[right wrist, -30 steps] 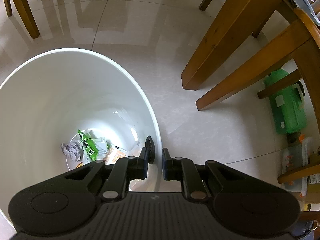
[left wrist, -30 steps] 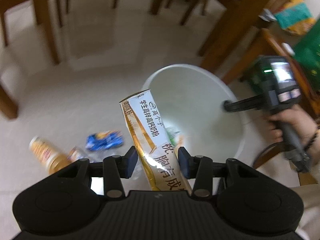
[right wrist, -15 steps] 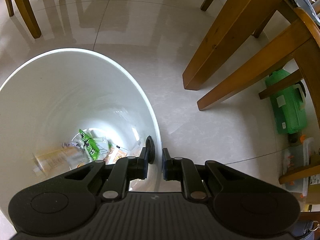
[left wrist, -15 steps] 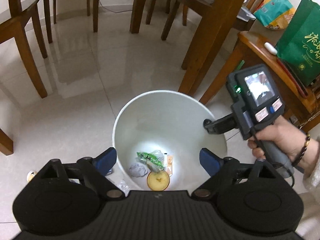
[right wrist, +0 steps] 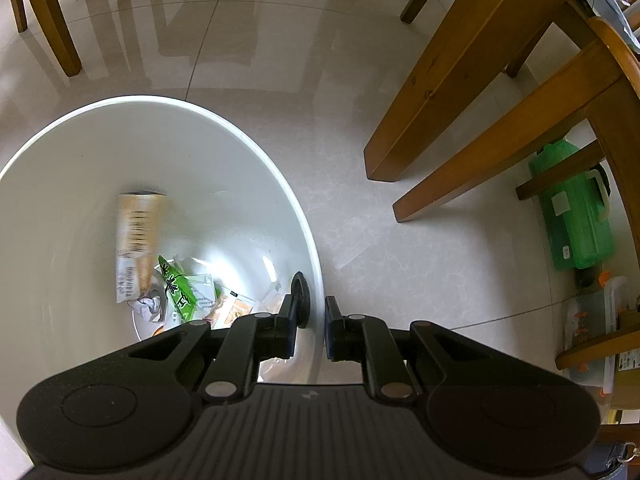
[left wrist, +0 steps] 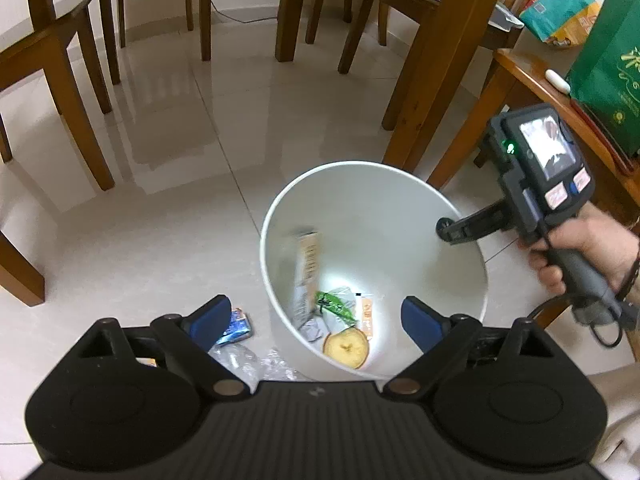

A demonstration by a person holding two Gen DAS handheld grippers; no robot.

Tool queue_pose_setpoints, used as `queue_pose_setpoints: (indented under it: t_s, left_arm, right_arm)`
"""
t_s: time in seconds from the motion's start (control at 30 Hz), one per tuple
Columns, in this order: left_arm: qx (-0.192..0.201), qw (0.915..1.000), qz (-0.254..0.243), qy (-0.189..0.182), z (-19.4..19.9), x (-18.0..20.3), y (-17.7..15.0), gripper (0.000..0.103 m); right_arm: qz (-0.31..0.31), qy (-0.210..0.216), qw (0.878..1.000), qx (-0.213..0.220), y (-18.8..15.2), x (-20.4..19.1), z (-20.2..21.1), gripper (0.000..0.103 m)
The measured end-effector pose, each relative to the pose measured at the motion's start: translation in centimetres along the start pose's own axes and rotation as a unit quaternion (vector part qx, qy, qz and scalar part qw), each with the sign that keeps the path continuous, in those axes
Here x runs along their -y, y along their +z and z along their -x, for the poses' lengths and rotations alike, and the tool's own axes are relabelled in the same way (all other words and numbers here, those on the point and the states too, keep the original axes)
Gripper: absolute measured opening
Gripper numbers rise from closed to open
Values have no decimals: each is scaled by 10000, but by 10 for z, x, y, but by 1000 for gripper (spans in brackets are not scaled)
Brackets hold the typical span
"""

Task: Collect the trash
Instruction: 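Carry the packet over the bin and open the left gripper, then return the left gripper to the pile and grasp the orange peel half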

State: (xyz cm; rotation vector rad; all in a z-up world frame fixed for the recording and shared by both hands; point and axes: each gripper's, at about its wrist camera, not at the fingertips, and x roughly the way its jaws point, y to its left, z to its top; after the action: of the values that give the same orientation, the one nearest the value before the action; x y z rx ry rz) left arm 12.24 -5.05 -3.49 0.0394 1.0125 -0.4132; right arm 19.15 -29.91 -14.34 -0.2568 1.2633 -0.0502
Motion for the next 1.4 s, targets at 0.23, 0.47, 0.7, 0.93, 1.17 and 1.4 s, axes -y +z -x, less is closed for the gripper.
queue_pose_setpoints:
  t_s: [0.23, 0.47, 0.7, 0.93, 1.17, 1.4]
  left_arm:
    - [84, 9996, -14, 270, -4, -19, -37, 97]
    - [-69, 9977, 355, 579, -33, -51, -94, 98]
    - [-221, 9921, 532, 1112, -79, -79, -151, 98]
    - [-348, 9825, 955, 1564, -121, -121, -198, 98]
    - [-550, 9728, 1580, 1604, -154, -168, -224, 98]
    - [-569, 9673, 1865, 1621, -177, -187, -228, 98]
  right_arm:
    - [21, -9, 10000, 11, 0, 0, 0, 16]
    - [78, -38, 10000, 40, -1, -3, 1, 16]
    - [155, -71, 9998, 61, -3, -6, 3, 17]
    - [170, -107, 9998, 48, -3, -8, 3, 17]
    - [221, -141, 9996, 52, -4, -10, 3, 17]
    - [265, -175, 9995, 63, -4, -11, 2, 18]
